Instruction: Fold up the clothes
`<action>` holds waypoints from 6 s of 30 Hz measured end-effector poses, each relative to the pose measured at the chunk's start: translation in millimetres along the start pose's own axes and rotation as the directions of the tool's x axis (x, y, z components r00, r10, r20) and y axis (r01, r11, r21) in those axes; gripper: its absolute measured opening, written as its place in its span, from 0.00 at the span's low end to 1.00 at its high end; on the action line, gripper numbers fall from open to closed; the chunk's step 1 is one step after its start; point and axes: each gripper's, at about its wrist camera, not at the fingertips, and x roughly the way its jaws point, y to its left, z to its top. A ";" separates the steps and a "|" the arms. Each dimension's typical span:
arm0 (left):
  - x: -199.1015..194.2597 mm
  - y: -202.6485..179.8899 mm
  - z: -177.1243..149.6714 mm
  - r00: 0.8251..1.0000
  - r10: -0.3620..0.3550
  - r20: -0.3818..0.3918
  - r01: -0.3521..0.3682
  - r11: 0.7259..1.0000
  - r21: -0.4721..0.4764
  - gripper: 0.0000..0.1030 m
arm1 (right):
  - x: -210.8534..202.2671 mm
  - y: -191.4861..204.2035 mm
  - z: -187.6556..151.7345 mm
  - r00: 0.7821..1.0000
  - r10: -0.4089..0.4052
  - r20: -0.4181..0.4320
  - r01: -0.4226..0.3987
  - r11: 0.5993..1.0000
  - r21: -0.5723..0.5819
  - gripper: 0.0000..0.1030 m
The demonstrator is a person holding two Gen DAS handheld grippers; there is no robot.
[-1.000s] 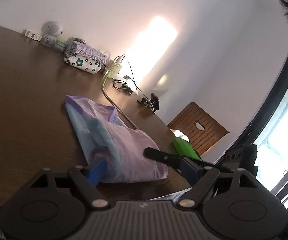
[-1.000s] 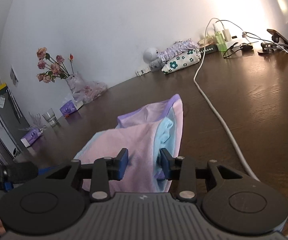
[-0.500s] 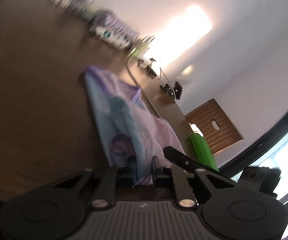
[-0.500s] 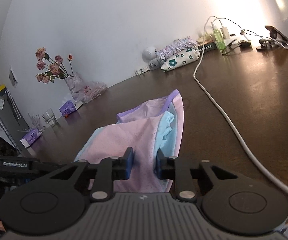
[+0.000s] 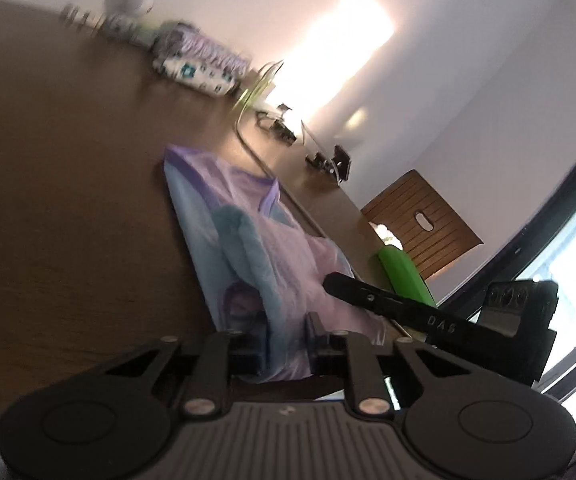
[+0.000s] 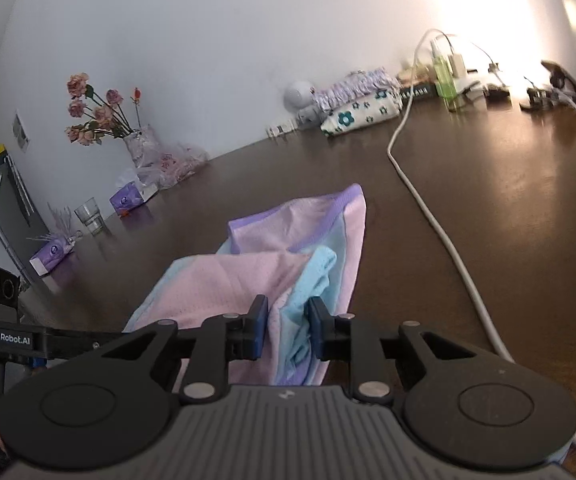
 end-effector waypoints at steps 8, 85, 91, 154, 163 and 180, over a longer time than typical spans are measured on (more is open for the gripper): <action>12.2 11.7 29.1 0.994 0.079 0.069 -0.075 0.996 -0.054 0.31 | 17.1 -8.7 7.1 0.999 0.040 -0.011 -0.040 0.998 0.040 0.14; 20.5 -40.5 -0.6 0.973 0.200 0.113 -0.229 0.878 0.421 0.43 | -18.4 47.6 -36.0 0.993 0.112 0.032 -0.082 0.866 -0.493 0.30; 9.8 -39.9 -4.4 0.972 0.210 0.106 -0.235 0.877 0.420 0.43 | -34.0 59.5 -32.8 0.986 0.148 0.075 -0.080 0.824 -0.561 0.48; 16.7 -39.3 9.5 0.919 0.355 0.174 -0.395 0.850 0.350 0.41 | -8.1 34.1 -15.3 0.994 -0.057 0.092 0.078 0.969 -0.236 0.53; -32.2 -22.8 -3.9 0.992 0.112 0.063 -0.126 0.936 0.329 0.55 | -13.9 37.6 -18.2 0.993 -0.039 0.108 0.066 0.965 -0.254 0.57; -19.5 -14.0 -14.3 0.997 0.068 0.022 -0.072 0.955 0.288 0.15 | -4.3 41.1 -28.8 0.997 -0.022 0.072 0.041 0.958 -0.282 0.57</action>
